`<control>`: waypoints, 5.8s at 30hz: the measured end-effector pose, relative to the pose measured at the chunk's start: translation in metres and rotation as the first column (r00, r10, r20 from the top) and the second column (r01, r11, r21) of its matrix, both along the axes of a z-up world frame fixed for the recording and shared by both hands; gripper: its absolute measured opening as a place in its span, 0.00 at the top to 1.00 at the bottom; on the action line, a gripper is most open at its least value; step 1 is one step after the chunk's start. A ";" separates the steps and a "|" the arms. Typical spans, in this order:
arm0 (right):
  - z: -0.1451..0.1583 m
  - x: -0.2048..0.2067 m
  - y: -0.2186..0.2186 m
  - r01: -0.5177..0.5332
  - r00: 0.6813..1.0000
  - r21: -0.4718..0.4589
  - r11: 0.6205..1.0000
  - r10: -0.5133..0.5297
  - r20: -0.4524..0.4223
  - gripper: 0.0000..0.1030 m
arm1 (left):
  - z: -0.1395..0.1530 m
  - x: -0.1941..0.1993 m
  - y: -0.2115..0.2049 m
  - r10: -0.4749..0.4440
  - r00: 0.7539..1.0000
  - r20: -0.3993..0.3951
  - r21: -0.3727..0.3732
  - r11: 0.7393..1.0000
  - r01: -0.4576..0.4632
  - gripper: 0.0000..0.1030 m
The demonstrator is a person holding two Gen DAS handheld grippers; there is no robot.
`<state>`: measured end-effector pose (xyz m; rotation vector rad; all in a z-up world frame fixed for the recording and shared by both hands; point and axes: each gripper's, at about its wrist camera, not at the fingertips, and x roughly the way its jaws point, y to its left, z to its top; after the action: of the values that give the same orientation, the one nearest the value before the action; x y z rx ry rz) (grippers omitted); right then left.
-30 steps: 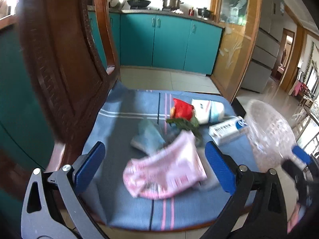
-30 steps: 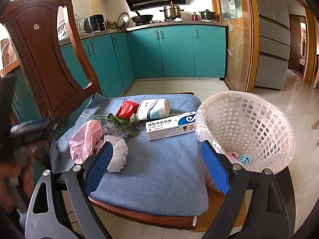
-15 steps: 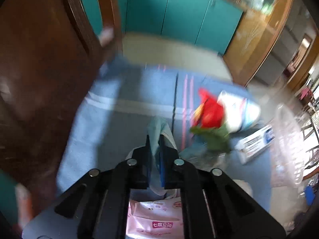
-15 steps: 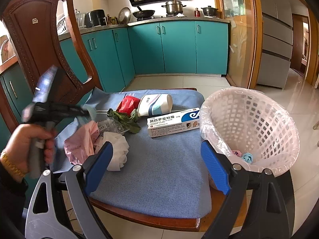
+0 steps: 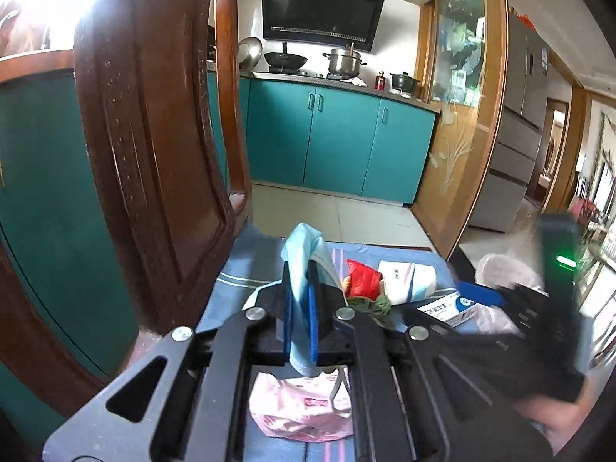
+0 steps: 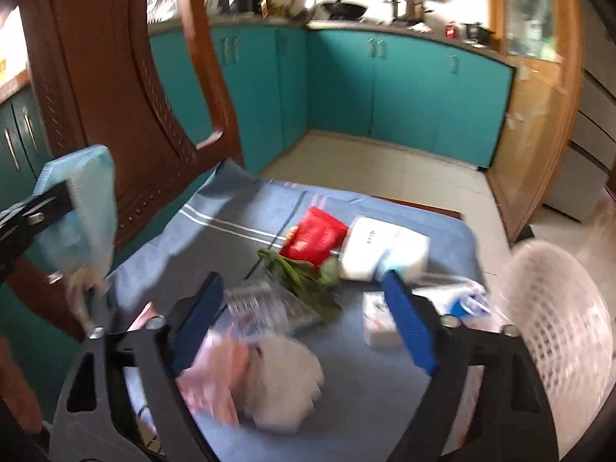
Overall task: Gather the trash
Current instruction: 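Grasp the light blue mask with the left gripper while the right gripper grasps the green leaves, then carry the green leaves into the wastebasket and open the right gripper, then carry the light blue mask into the wastebasket and open the left gripper, then move both grippers back over the cushion toward the pink wrapper, then grasp the pink printed wrapper with the left gripper while the right gripper grasps the white tissue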
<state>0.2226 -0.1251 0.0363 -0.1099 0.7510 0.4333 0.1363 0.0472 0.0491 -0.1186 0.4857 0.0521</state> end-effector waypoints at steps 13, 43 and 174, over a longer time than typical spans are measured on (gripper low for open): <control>-0.028 0.042 0.033 -0.021 0.994 0.029 0.999 0.024 -0.111 0.98 | 0.002 0.016 0.015 -0.010 0.999 -0.034 -0.043 0.999 0.008 0.93; 0.041 -0.078 -0.104 0.057 0.998 0.339 0.939 -0.062 0.005 0.98 | -0.019 0.013 -0.042 -0.170 0.978 -0.121 0.036 0.984 0.176 0.92; 0.009 -0.102 -0.107 0.217 0.975 0.154 0.964 -0.223 0.024 0.06 | -0.077 0.018 -0.043 -0.159 0.917 -0.365 0.114 0.970 0.214 0.97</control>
<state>0.1203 -0.2320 0.0458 0.1051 0.6787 0.2734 0.1539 0.0046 -0.0283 0.0908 0.8497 -0.0795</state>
